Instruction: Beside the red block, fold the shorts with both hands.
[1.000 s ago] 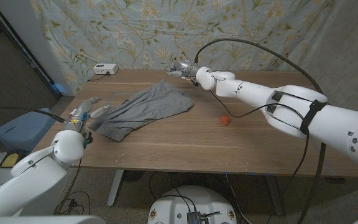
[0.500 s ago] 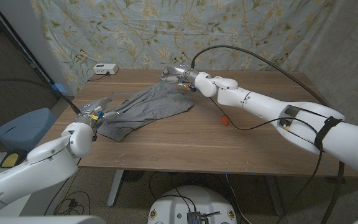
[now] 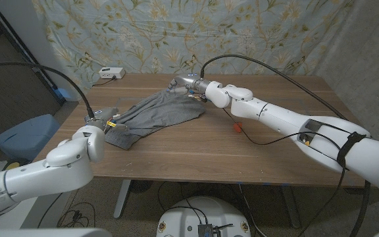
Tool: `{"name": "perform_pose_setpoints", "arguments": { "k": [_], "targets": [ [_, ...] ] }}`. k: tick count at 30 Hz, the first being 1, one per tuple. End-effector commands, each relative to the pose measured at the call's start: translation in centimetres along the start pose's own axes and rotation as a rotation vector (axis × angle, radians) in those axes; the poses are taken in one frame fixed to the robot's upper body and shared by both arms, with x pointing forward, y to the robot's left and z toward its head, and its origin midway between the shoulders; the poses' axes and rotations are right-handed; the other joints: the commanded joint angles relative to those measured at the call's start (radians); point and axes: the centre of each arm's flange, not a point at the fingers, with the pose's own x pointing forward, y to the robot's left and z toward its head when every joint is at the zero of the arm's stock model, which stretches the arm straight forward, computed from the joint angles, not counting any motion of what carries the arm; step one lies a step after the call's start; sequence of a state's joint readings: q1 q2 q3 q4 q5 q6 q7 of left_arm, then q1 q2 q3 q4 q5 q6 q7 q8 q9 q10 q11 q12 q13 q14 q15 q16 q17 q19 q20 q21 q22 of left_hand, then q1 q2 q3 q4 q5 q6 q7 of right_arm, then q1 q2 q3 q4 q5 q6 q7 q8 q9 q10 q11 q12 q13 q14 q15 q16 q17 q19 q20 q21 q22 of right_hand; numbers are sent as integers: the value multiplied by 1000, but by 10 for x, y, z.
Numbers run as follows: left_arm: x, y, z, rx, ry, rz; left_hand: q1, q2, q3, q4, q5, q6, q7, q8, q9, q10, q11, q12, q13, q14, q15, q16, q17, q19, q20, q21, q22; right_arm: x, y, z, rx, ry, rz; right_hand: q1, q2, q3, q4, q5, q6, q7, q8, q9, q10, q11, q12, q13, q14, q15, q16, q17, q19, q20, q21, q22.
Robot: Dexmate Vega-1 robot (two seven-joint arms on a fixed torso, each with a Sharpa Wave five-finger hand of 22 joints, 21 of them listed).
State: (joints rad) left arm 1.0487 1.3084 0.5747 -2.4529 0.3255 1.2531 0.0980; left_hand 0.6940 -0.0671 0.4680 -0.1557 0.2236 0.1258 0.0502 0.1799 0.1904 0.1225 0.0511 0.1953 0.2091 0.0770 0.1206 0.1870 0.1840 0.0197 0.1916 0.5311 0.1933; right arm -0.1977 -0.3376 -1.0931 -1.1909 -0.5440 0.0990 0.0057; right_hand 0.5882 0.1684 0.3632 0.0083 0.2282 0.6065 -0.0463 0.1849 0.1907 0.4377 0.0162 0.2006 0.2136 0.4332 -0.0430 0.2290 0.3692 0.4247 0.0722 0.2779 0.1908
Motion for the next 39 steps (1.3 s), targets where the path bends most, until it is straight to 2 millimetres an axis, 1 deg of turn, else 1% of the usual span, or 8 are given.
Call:
{"name": "perform_pose_setpoints", "arguments": {
  "k": [1,5,10,20,26,34,38,39],
  "targets": [
    [1,-7,7,126,49,-74,2,-14,-16,4,10,-20,-1,-4,2,-22,0,-3,2,-19,7,-5,3,-1,10,-7,2,3,22,0,24,33,124,-44,-6,-6,23,-15,-68,-12,-10,1,-43,1,-10,4,-28,-33,-8,7,-22,6,-11,1],
    [5,-9,13,162,48,-85,5,-20,-25,6,14,-30,-4,-2,2,-32,-6,-2,2,-28,12,-5,3,-5,12,-11,2,4,27,-4,40,52,157,-69,-14,-16,36,-21,-100,-16,-10,1,-74,0,-15,4,-44,-25,-12,6,-40,14,-20,0],
    [9,-12,22,212,46,-68,9,-23,-30,6,18,-29,-7,2,1,-32,-8,1,2,-25,8,-1,3,-2,9,-11,2,3,33,-8,45,65,172,-79,-18,-20,40,-22,-112,-18,-9,1,-82,0,-15,4,-54,-20,-15,6,-53,17,-26,0],
    [20,-25,36,261,31,-47,12,-21,-49,16,23,-11,-21,13,0,-12,-39,16,2,10,-11,15,2,31,1,-5,3,3,41,-16,63,75,180,-84,-18,-20,42,-22,-111,-13,-4,1,-82,0,-12,4,-57,-21,-17,3,-53,16,-27,0],
    [29,-31,45,289,21,-96,26,-11,-49,15,27,-17,-25,11,0,-20,-45,14,1,11,-16,14,2,34,1,-6,3,3,42,-21,71,74,177,-84,-16,-16,41,-21,-107,-9,0,1,-78,0,-8,4,-56,-21,-17,0,-52,15,-27,0],
    [40,-43,57,308,0,-194,55,-2,-57,11,31,-70,-26,-1,-1,-62,-33,5,1,-11,-6,5,1,28,11,-15,3,4,42,-27,79,70,168,-81,-12,-9,38,-20,-93,-3,8,1,-67,-1,-2,3,-49,-25,-16,-5,-47,11,-26,0],
    [41,-46,62,336,8,-176,58,-2,-60,12,31,-70,-30,2,-1,-60,-41,8,1,-7,-7,6,1,35,11,-14,3,4,42,-31,87,66,162,-80,-10,-5,36,-19,-88,0,10,1,-64,0,0,3,-48,-25,-17,-7,-44,10,-26,0],
    [42,-47,63,348,14,-172,73,12,-55,10,33,-65,-33,7,-1,-54,-45,12,0,2,-14,11,2,46,9,-11,3,4,42,-31,87,65,161,-80,-10,-5,36,-19,-88,1,10,1,-63,1,0,3,-47,-25,-16,-7,-44,9,-25,0]
  ]
}}
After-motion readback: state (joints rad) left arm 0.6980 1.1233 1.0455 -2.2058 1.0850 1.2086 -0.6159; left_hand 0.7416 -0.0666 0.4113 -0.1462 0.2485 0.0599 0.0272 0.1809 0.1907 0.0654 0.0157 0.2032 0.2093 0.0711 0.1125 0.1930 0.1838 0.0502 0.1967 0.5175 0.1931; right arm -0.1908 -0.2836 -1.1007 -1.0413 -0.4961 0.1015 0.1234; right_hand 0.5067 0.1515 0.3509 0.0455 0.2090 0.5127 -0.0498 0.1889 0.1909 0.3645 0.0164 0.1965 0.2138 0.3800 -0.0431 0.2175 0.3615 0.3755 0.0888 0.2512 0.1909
